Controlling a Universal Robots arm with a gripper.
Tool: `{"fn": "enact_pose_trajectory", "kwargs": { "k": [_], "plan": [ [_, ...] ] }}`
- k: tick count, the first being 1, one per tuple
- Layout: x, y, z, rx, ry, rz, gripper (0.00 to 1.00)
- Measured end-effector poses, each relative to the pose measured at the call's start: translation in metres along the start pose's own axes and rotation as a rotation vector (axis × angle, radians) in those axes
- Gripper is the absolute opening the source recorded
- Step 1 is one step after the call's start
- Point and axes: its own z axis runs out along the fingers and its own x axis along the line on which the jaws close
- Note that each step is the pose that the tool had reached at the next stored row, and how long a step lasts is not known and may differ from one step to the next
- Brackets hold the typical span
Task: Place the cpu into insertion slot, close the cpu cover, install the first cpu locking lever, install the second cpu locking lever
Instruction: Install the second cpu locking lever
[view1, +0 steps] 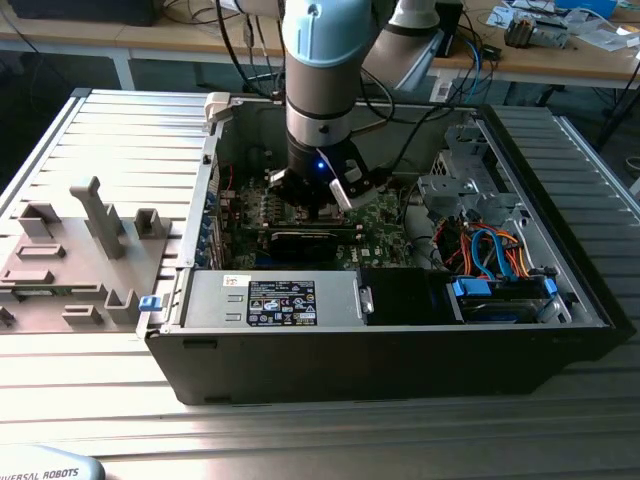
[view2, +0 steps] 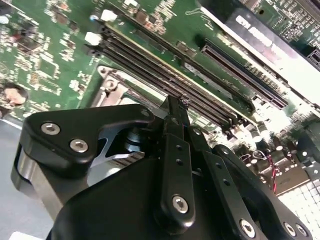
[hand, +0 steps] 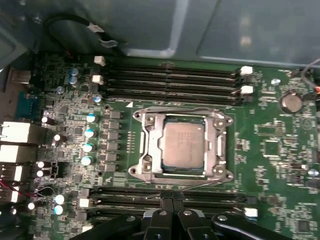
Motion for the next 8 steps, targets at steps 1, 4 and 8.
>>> {"fn": "enact_pose_trajectory", "kwargs": {
  "k": [1, 4, 8],
  "plan": [
    [0.0026, -0.0003, 0.0029, -0.0001, 0.0, 0.0, 0.11],
    [0.0126, -0.0011, 0.0111, -0.0001, 0.0, 0.0, 0.11],
    [0.0219, -0.0017, 0.0173, -0.0002, 0.0008, -0.005, 0.11]
  ]
}}
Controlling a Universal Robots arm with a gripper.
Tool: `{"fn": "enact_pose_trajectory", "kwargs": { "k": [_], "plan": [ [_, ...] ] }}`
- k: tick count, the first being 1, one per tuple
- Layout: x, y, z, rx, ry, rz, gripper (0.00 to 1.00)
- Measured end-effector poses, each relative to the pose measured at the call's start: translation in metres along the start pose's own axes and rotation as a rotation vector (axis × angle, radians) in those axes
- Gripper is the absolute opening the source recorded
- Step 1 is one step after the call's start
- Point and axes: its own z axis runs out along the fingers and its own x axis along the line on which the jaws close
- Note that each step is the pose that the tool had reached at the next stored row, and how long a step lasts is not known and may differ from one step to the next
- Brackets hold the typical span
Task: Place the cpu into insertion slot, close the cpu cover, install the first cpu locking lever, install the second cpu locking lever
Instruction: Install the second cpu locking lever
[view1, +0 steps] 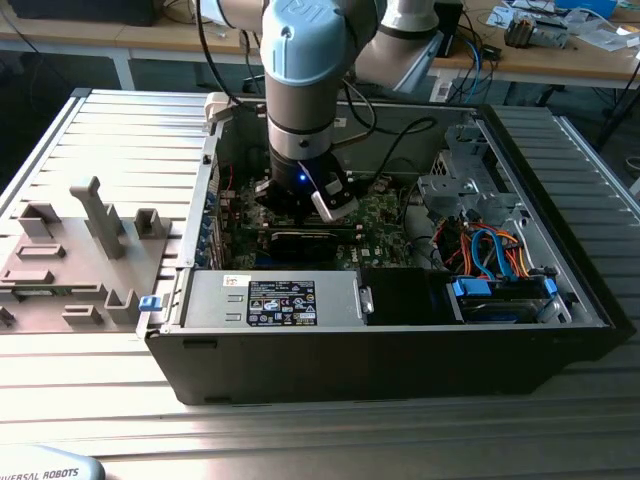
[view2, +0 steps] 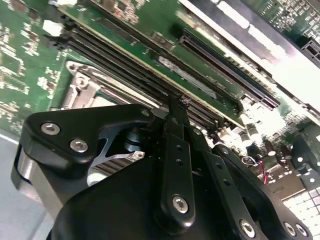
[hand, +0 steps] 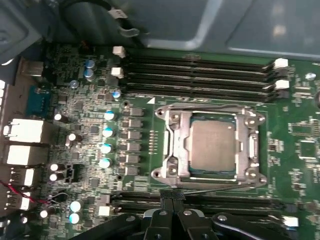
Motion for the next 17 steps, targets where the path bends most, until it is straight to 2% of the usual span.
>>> {"fn": "enact_pose_trajectory", "kwargs": {
  "k": [2, 4, 7, 14, 17],
  "plan": [
    [0.005, 0.0006, 0.0008, -0.0016, 0.0009, -0.006, 0.11],
    [0.0065, 0.0023, 0.0011, -0.0018, 0.0015, -0.009, 0.11],
    [0.0076, 0.0067, 0.0022, -0.0019, 0.0022, -0.014, 0.11],
    [0.0091, 0.0086, 0.0051, -0.0035, 0.0041, -0.025, 0.11],
    [0.0089, 0.0125, 0.0067, -0.0044, 0.0045, -0.029, 0.11]
  ]
}}
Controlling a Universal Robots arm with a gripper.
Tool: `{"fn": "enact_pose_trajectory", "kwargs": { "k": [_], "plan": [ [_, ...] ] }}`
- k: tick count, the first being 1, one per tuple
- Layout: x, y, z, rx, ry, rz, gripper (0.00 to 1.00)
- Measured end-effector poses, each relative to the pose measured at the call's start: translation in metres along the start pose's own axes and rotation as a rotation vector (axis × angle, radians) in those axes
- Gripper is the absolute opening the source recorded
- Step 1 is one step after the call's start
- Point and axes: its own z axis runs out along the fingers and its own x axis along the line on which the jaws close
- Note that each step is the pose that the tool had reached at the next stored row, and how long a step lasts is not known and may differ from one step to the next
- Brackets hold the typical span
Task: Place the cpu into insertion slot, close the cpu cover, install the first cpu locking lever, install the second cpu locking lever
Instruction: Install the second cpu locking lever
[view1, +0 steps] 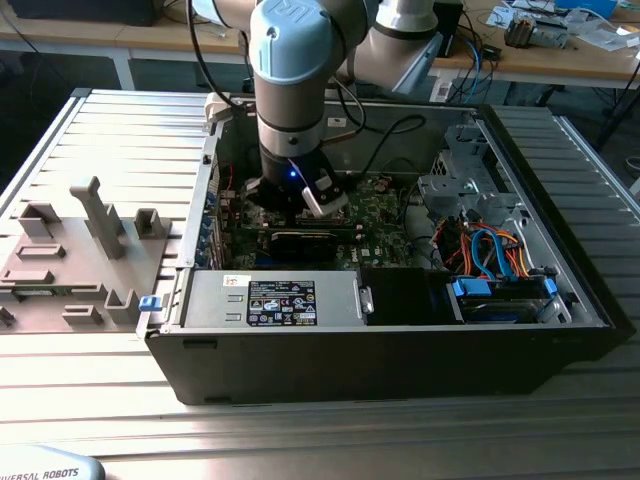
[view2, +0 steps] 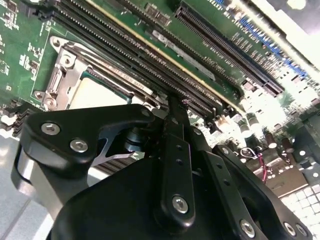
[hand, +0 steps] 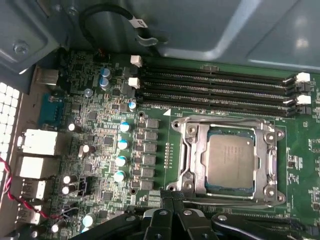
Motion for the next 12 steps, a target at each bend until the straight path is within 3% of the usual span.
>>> {"fn": "enact_pose_trajectory", "kwargs": {
  "k": [6, 12],
  "plan": [
    [-0.0004, 0.005, 0.0045, -0.0016, 0.0016, -0.009, 0.11],
    [-0.0001, 0.0051, 0.0021, -0.0028, -0.0002, -0.013, 0.11]
  ]
}}
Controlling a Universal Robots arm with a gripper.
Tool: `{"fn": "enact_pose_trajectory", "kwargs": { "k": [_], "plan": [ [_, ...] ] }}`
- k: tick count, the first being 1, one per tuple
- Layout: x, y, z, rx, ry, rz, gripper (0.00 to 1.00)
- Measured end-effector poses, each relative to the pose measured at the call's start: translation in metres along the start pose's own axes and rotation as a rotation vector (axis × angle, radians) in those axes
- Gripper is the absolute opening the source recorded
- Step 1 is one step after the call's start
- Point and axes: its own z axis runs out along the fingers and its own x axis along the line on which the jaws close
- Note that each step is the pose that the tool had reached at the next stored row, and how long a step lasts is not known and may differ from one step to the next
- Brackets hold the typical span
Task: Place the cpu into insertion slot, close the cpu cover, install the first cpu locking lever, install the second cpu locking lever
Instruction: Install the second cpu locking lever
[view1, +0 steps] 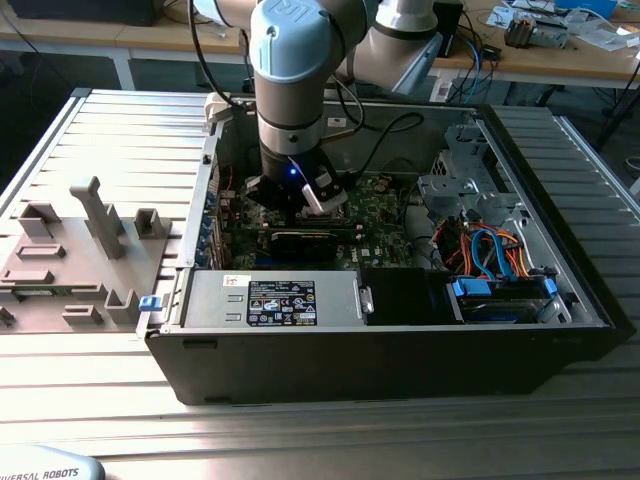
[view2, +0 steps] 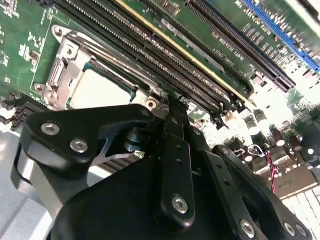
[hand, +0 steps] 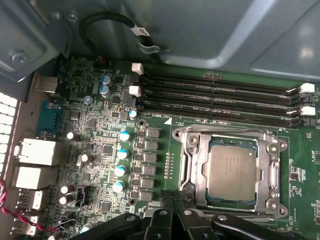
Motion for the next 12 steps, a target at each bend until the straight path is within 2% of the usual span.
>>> {"fn": "enact_pose_trajectory", "kwargs": {
  "k": [6, 9, 12],
  "plan": [
    [-0.0014, -0.0009, -0.0008, 0.0038, 0.0007, 0.0, 0.11],
    [-0.0086, -0.0013, -0.0007, 0.0113, 0.0022, 0.0, 0.11],
    [-0.0199, -0.0006, -0.0001, 0.0158, 0.0053, 0.0, 0.11]
  ]
}}
